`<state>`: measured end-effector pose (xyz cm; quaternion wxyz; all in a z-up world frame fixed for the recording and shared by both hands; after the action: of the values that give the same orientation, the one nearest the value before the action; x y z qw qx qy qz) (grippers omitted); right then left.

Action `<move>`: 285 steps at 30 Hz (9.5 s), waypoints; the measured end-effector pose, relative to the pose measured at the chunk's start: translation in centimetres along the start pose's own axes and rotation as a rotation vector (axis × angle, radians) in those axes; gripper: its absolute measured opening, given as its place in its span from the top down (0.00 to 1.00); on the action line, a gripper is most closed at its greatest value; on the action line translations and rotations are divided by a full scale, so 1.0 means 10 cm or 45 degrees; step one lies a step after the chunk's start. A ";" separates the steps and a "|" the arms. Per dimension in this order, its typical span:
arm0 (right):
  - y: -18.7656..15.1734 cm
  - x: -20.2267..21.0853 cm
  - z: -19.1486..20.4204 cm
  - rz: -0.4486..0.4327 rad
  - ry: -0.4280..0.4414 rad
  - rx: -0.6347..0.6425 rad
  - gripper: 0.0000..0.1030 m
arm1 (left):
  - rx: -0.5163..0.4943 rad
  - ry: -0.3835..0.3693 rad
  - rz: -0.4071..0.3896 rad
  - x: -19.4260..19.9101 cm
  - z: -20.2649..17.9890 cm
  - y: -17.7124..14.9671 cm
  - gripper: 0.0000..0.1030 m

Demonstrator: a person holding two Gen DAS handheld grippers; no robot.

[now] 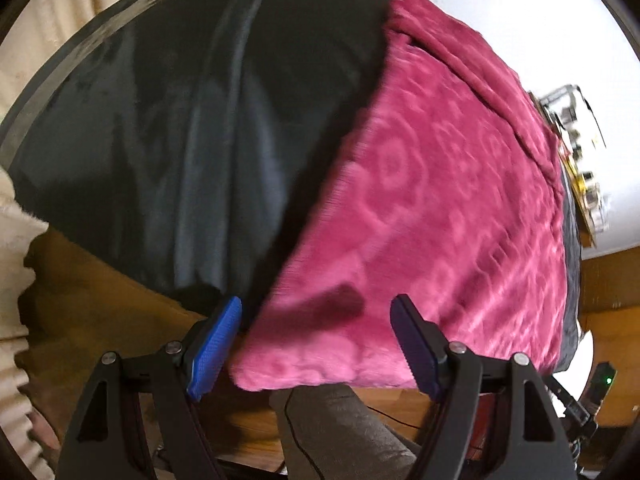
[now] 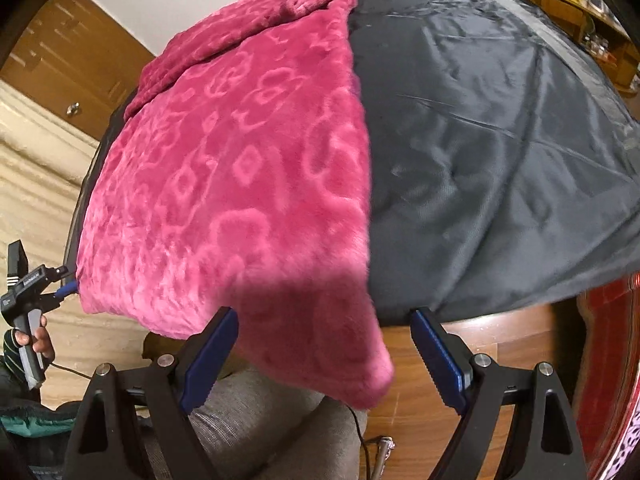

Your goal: Fold clothes

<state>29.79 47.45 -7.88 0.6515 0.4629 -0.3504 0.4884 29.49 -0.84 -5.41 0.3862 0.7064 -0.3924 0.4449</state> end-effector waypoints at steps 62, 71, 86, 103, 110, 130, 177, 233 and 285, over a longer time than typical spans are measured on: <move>0.27 -0.14 0.36 0.037 0.023 0.142 0.72 | -0.222 -0.080 0.032 -0.18 -0.20 -0.19 0.53; 0.26 -0.18 0.33 0.065 0.009 0.117 0.71 | -0.238 -0.077 0.044 -0.21 -0.22 -0.15 0.52; 0.38 0.07 0.35 -0.031 0.386 0.063 0.77 | -0.278 -0.199 -0.020 0.14 -0.36 0.05 0.85; 0.38 -0.08 0.29 0.048 0.242 0.032 0.77 | -0.270 -0.085 0.102 -0.09 -0.22 0.00 0.84; 0.33 -0.14 0.20 0.086 0.226 -0.024 0.75 | -0.250 -0.053 0.149 -0.19 -0.12 -0.07 0.71; 0.36 -0.12 0.38 0.089 0.241 0.076 0.81 | -0.316 -0.137 0.166 -0.07 -0.14 -0.12 0.84; 3.60 0.54 0.27 -0.551 0.821 -0.372 0.82 | -0.052 -0.796 -0.151 0.49 -1.73 3.34 0.85; 4.66 -0.91 0.79 -0.181 0.205 0.028 0.21 | 0.067 -0.750 0.193 -1.33 -2.48 4.17 0.24; 4.04 -1.03 2.64 -0.161 0.031 1.036 0.21 | 0.104 -1.031 0.111 -1.04 -2.31 4.15 0.22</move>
<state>-12.04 23.07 1.92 0.4481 0.6975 -0.0918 0.5516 -18.43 5.68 0.12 0.1531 0.8219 -0.5242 0.1620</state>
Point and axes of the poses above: each gripper's, at about its wrist camera, not at the fingertips, and x roughly against the way its jaws point, z to its left, y to its top, the point moved 3 cm from there along -x, roughly the way its jaws point, and after that the axes turned 1 degree about y, right-handed, at the moved point
